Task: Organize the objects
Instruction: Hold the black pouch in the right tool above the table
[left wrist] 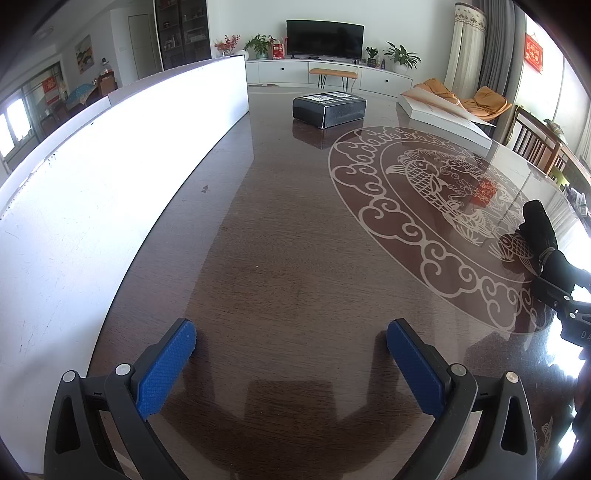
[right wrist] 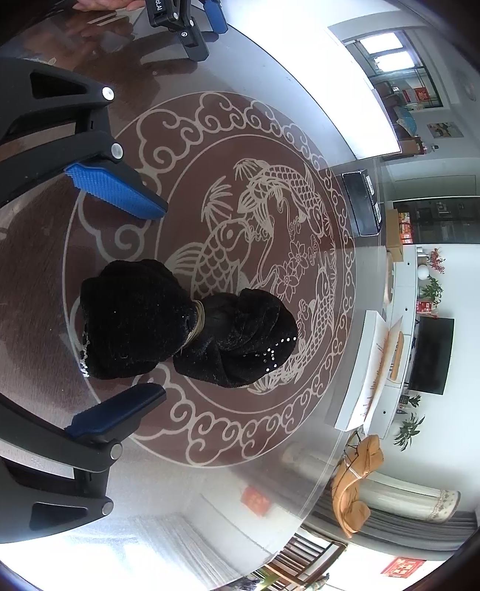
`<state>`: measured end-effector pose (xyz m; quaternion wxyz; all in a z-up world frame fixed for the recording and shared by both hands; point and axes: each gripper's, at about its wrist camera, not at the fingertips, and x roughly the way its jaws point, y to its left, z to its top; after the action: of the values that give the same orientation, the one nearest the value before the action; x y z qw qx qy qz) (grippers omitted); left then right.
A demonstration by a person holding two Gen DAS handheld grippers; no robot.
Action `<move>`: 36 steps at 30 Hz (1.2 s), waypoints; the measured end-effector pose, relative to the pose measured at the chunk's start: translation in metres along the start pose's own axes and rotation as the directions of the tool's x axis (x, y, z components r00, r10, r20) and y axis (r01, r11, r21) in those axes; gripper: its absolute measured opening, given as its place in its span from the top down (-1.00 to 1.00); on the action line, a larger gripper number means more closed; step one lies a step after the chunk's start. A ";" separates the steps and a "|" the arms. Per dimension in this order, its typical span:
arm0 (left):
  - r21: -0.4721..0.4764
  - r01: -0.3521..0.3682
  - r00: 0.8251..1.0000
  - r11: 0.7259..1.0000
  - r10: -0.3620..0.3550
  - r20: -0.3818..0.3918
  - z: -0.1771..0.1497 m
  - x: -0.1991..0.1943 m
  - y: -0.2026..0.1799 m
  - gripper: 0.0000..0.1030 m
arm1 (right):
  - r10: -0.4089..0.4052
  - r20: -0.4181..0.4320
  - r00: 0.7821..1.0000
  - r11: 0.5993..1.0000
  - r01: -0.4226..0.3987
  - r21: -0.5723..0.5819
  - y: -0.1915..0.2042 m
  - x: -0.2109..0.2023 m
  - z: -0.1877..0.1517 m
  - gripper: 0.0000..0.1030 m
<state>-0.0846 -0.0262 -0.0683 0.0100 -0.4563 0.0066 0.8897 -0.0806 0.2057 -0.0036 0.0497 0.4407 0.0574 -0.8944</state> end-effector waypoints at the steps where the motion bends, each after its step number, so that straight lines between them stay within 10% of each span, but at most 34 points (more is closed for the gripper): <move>1: 0.000 0.000 1.000 1.000 0.000 0.000 0.000 0.000 0.000 -1.00 | -0.001 0.000 1.000 1.000 0.001 -0.001 0.000 0.000 0.000 -0.80; 36: 0.000 0.000 1.000 1.000 0.000 0.000 0.000 0.000 0.000 -1.00 | -0.007 0.000 1.000 1.000 0.007 -0.008 0.001 0.001 0.000 -0.84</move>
<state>-0.0846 -0.0262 -0.0682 0.0101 -0.4563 0.0065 0.8897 -0.0811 0.2050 -0.0044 0.0485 0.4401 0.0624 -0.8945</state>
